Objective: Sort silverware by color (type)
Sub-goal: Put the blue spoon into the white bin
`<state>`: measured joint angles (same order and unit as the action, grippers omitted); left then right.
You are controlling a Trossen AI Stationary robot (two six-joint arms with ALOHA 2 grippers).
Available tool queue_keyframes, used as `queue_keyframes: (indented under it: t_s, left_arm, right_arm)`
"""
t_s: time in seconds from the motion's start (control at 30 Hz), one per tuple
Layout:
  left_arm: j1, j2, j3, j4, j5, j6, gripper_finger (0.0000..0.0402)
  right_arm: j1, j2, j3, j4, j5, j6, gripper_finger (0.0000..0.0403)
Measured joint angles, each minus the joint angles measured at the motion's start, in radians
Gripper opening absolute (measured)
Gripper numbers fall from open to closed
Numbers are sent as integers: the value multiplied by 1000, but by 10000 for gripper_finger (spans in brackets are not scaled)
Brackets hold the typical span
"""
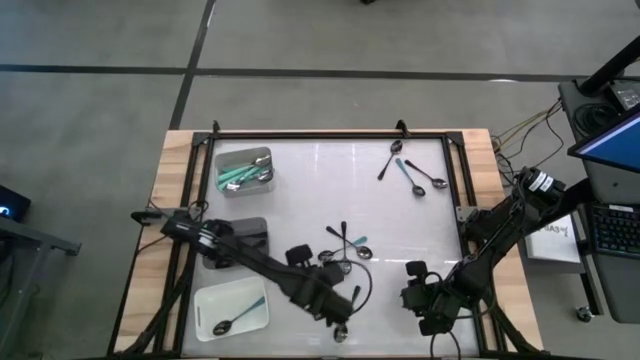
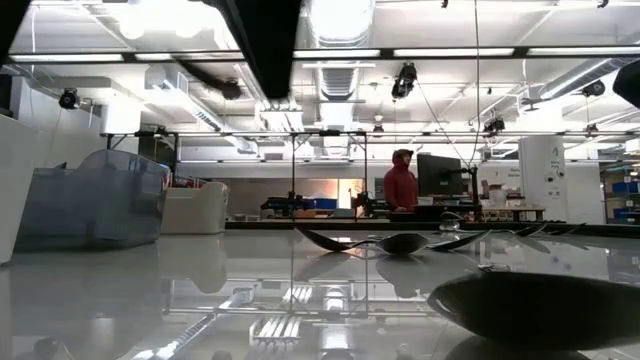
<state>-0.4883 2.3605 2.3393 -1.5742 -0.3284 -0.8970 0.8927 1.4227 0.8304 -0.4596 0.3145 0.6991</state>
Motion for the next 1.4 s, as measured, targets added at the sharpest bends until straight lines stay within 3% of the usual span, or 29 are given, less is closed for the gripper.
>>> queue_keyframes:
  t_s: [0.27, 0.6, 0.87, 1.0, 1.4]
  left_arm:
    - [-97, -125, -97, 3, -30, -123, 0]
    - [-226, -438, -615, 6, 154, -467, 0]
    - [-413, -623, -874, 190, 218, -773, 0]
    - [-475, -630, -927, 264, 213, -878, 0]
    - [-486, -570, -950, 284, 207, -902, 30]
  right_arm:
    - [0, 0, -34, 13, 0, 0, 123]
    - [0, 0, -46, 31, 0, 51, 123]
    - [-3, 0, -47, 31, 0, 61, 123]
    - [-3, 0, -47, 32, 0, 59, 123]
    - [-3, 0, -47, 35, 0, 113, 123]
